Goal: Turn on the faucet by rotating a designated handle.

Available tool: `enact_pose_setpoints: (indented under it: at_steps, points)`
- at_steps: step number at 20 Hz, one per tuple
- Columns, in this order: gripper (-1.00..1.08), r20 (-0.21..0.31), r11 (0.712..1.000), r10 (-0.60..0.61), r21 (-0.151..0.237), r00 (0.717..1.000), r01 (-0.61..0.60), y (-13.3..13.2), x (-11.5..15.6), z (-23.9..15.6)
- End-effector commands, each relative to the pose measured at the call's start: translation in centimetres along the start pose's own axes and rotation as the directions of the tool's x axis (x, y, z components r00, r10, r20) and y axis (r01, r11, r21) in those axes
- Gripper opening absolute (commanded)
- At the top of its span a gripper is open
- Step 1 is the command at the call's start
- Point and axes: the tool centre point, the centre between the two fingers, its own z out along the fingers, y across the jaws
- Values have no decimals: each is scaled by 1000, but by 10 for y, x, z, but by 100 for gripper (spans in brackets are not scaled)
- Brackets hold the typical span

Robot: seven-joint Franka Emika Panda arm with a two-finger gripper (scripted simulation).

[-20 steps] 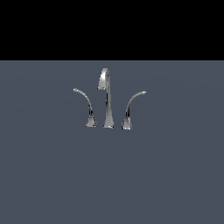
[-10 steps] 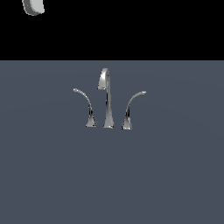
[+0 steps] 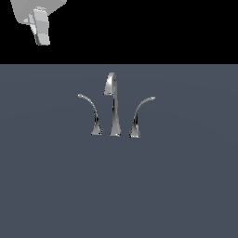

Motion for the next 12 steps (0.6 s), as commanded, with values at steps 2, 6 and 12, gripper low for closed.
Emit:
enact_pose_setpoints:
  at_steps: [2, 6, 12]
  points:
    - [-100, 0, 998, 67, 2, 998, -67, -16, 6, 12]
    - [-100, 0, 990, 140, 3, 990, -140, -33, 15, 26]
    - [-100, -1, 969, 246, 5, 969, -246, -56, 30, 46]
